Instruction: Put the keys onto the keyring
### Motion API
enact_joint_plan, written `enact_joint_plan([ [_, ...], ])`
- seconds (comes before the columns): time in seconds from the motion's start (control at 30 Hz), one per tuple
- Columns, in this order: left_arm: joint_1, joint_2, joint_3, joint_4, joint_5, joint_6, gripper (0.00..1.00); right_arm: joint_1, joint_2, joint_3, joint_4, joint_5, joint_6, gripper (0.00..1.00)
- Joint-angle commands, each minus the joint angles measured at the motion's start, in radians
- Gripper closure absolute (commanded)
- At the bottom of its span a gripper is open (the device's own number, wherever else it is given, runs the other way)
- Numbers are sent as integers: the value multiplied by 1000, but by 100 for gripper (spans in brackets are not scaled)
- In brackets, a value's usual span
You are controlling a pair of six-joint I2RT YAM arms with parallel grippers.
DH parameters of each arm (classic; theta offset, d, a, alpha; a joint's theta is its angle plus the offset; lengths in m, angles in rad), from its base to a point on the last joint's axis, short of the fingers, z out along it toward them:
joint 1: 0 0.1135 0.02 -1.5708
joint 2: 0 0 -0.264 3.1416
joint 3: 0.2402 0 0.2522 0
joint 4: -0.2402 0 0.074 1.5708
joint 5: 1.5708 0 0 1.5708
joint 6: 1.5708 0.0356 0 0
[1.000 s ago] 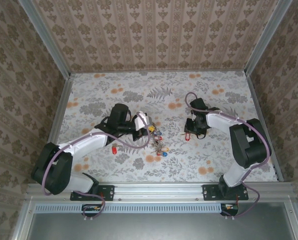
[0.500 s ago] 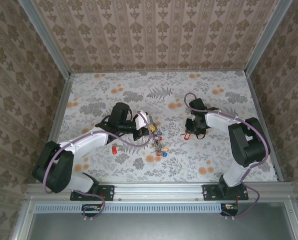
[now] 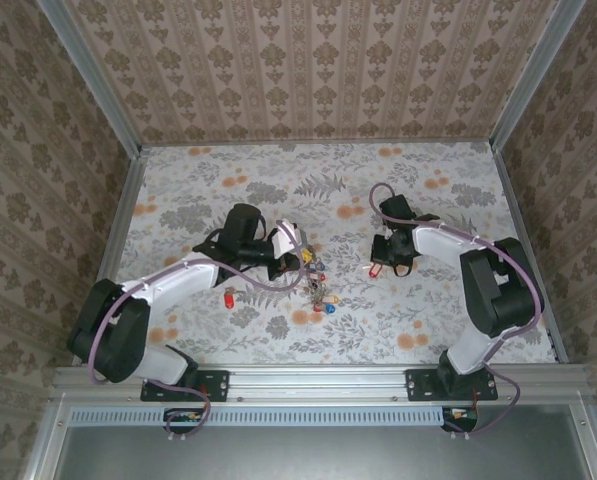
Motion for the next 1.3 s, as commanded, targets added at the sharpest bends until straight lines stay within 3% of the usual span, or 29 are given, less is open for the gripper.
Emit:
enact_joint_plan([
  [0.0,6,24,19,-12,34,-30,100,27,-80,-22,30,5,-103,97],
  [0.17,6,33,21,-6,40,-37,100,112,-268,-119,169,-30,-367,97],
  [0.33,6,20,23,-6,43,-40,100,122,-495,-245,337,-288,-594,100],
  [0.47,6,7,19,6,51,-42,100,123,-587,-257,338,-491,-726,100],
  [0.7,3,-1,22,24,64,-49,100,138,-548,-167,268,-620,-801,100],
  [1.27,-10,-3,38,5,66,-40,100,262,-316,20,176,-572,-943,100],
])
